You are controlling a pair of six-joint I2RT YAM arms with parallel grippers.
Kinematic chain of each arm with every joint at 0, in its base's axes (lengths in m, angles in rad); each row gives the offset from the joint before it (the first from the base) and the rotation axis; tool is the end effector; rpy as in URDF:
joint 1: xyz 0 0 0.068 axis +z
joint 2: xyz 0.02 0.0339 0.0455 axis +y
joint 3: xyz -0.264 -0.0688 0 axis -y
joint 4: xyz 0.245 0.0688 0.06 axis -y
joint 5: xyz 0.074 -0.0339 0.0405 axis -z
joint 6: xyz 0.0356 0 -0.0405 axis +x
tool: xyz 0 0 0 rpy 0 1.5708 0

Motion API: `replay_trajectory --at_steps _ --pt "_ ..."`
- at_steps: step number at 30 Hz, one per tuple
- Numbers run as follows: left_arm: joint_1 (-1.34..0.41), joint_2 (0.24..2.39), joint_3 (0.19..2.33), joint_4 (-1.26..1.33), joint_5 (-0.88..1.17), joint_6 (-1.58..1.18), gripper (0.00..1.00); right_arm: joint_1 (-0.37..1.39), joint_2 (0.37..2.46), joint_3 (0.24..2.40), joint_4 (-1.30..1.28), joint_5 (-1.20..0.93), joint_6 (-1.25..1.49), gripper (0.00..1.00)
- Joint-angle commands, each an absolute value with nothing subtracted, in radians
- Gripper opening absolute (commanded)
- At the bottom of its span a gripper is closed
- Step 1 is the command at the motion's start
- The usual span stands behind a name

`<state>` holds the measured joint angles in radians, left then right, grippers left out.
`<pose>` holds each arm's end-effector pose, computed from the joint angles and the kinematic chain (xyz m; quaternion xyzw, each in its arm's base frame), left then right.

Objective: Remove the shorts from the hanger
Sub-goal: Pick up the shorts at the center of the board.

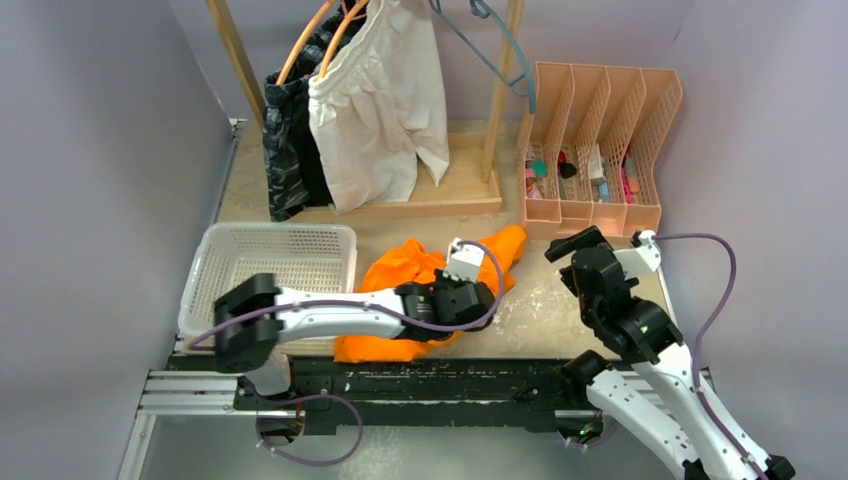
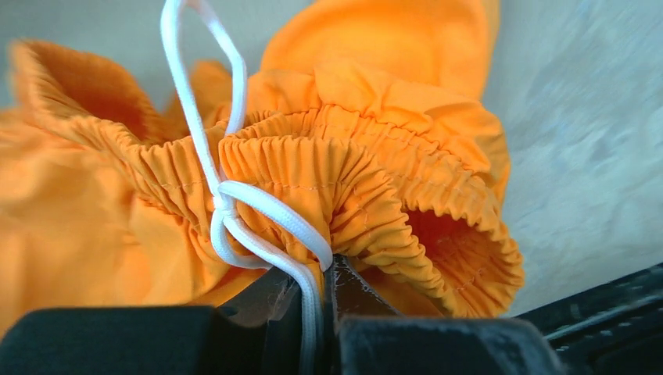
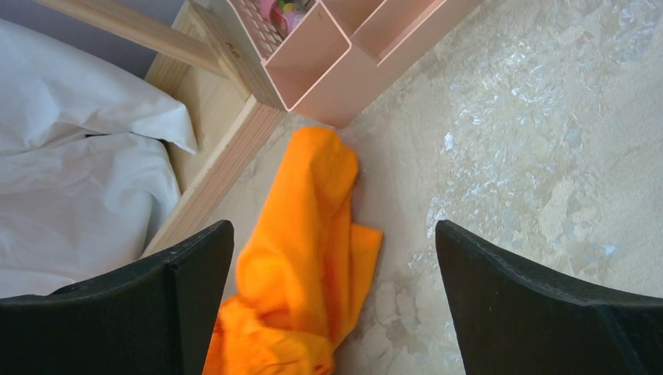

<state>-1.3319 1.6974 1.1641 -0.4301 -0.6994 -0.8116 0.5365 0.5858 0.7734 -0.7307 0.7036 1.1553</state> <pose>0.1057 -0.3372 0.2194 0.1316 0.8927 -0.0902 0.4215 0.1116 0.0396 0.3118 0.4103 0.7271 0.1464 0.5306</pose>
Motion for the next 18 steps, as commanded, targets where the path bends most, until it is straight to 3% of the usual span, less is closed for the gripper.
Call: replay_trajectory --at_steps 1,11,18 --pt "-1.327 1.511 1.247 -0.417 -0.849 -0.694 0.0 0.537 0.563 0.794 -0.728 0.758 1.188 0.99" --pt "-1.318 1.475 1.375 -0.591 -0.978 -0.66 0.0 0.537 0.604 0.769 -0.653 0.703 1.125 0.99" --pt "-1.197 1.416 1.538 -0.64 -0.864 -0.578 0.0 0.536 0.64 0.769 -0.632 0.681 1.112 0.99"
